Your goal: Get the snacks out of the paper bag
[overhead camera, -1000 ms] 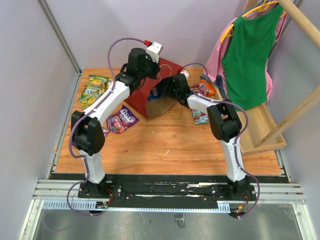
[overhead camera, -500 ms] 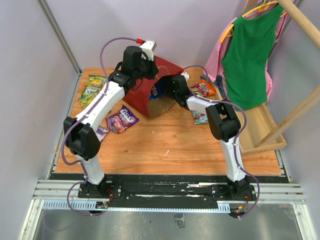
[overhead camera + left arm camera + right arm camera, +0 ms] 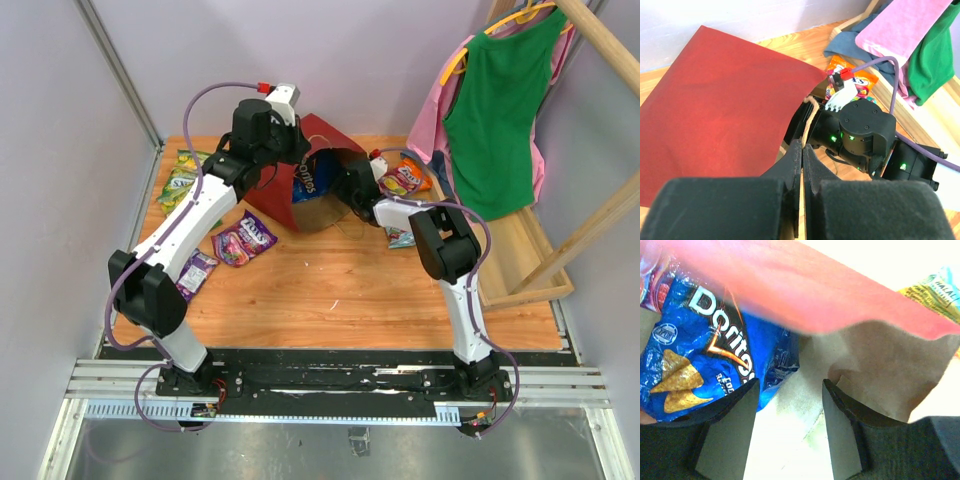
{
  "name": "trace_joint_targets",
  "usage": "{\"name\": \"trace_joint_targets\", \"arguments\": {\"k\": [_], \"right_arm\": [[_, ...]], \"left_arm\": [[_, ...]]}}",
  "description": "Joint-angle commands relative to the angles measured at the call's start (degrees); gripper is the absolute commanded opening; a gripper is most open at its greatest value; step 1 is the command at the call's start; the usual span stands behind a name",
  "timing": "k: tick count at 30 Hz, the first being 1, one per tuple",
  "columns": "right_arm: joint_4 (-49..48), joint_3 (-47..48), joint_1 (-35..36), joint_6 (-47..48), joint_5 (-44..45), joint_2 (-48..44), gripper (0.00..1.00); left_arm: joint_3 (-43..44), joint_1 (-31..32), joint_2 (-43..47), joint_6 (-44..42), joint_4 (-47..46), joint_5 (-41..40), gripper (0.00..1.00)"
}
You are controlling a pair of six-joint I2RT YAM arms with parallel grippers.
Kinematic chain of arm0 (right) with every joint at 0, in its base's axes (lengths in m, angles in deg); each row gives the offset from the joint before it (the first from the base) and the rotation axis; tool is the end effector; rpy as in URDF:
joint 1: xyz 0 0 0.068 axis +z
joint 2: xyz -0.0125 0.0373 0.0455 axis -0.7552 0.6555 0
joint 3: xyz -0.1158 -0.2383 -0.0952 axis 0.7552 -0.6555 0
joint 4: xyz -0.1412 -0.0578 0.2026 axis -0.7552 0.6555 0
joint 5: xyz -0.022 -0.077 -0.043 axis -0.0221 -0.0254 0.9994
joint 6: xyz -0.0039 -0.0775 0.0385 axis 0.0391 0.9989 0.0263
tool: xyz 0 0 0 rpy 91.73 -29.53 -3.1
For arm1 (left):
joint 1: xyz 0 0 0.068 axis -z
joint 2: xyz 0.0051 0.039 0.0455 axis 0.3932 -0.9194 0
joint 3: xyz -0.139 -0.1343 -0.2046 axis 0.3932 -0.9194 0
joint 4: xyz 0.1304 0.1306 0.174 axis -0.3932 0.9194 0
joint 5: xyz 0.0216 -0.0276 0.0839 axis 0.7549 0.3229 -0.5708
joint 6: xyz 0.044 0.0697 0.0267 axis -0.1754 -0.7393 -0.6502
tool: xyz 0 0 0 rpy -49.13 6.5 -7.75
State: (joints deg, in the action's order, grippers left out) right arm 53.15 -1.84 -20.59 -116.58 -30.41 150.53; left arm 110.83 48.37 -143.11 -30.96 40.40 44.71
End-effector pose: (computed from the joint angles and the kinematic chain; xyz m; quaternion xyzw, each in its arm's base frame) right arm 0.4868 0.2513 0.1460 0.2295 0.8033 0.3181 0.4482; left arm 0.3782 -0.1885 0.3961 0.1484 0.7919 -0.2219 0.5492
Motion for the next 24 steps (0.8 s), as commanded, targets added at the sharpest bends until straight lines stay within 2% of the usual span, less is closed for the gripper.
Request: {"name": "trace_joint_targets", "arguments": {"k": [1, 11, 20, 22, 24], "right_arm": [[0.7, 0.3, 1.3, -4.3, 4.9, 0.6, 0.54], [2.2, 6.1, 2.3, -7.0, 7.9, 4.9, 0.55], [2.6, 8.4, 3.0, -8.5, 8.1, 6.7, 0.57], [2.6, 8.4, 3.0, -8.2, 8.3, 6.6, 0.55], [2.5, 8.2, 3.0, -8.0, 8.7, 6.6, 0.46]], "left_arm": [[0.0, -0.2, 1.0, 0.2, -2.8, -0.5, 0.00], [-2.9, -0.2, 4.5, 0.3, -5.1, 0.2, 0.00], [-2.1, -0.2, 2.4, -0.4, -4.0, 1.3, 0.00], [-1.9, -0.2, 2.2, -0.6, -4.0, 2.4, 0.01], [-1.9, -0.2, 2.2, -0.7, -4.1, 3.5, 0.01]]}}
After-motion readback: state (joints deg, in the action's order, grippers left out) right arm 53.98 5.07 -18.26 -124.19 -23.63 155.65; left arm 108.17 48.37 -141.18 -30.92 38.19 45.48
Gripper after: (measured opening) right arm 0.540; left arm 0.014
